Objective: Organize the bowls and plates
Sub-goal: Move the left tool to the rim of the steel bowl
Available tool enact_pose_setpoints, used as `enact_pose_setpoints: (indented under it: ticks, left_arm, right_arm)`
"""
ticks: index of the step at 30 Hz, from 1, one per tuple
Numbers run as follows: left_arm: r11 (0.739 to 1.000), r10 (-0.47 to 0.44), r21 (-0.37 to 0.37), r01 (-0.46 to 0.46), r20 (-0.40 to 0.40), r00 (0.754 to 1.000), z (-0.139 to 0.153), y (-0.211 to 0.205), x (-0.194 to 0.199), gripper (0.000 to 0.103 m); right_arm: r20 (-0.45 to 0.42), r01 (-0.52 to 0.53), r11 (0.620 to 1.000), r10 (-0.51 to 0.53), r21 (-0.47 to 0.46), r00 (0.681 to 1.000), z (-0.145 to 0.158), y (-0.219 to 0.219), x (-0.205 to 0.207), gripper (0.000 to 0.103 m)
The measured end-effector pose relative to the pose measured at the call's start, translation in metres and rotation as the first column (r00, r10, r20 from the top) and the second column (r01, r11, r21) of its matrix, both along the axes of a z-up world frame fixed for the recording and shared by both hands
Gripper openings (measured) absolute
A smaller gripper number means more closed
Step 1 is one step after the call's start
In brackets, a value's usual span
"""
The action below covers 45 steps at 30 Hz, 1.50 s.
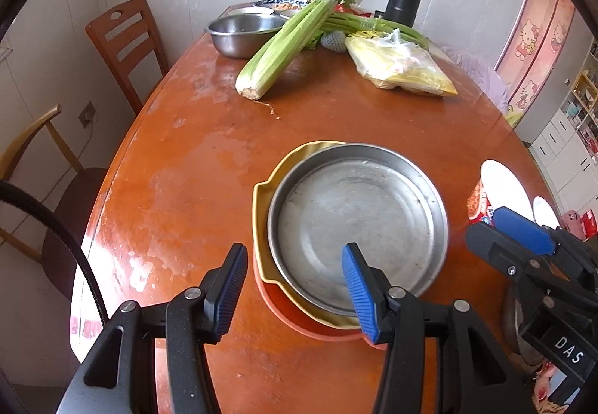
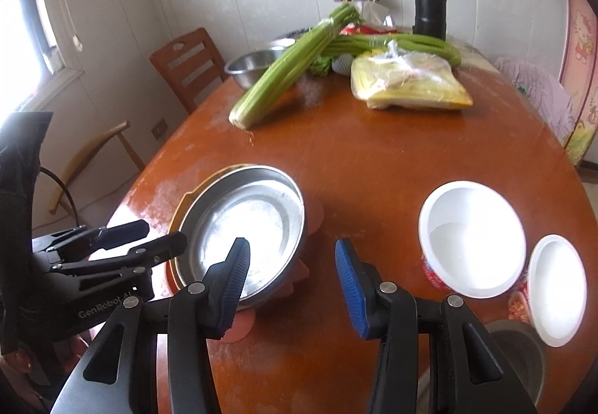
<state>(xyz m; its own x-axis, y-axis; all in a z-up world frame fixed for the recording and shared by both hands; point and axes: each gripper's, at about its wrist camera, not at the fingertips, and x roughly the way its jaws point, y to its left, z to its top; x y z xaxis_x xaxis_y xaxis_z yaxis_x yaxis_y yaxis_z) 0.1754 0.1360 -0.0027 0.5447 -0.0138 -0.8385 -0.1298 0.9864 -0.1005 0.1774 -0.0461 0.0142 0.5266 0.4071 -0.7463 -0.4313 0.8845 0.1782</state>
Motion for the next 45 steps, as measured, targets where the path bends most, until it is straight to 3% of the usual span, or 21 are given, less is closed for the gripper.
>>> enact_pose_setpoints:
  ticks: [16,35,45]
  left_arm:
    - [0.998,-0.069,0.01,0.068,0.062,0.996,0.024,-0.066,-0.013,0.053]
    - [0.984,-0.175,0.054,0.17,0.097,0.98,0.041,-0.148,-0.019,0.053]
    - [0.966,-0.256,0.058,0.252,0.079,0.963,0.03,-0.188,-0.021,0.053]
  right_arm:
    - [0.126,0.067,0.998,-0.066,-0.004,0.99,0.033,-0.069,-0.028,0.05]
    - [0.159,0.156,0.987,-0.159,0.034,0.974,0.041,-0.152,-0.04,0.05]
    - [0.13,0.216,0.976,-0.216,0.016,0.968,0.03,-0.194,-0.047,0.05]
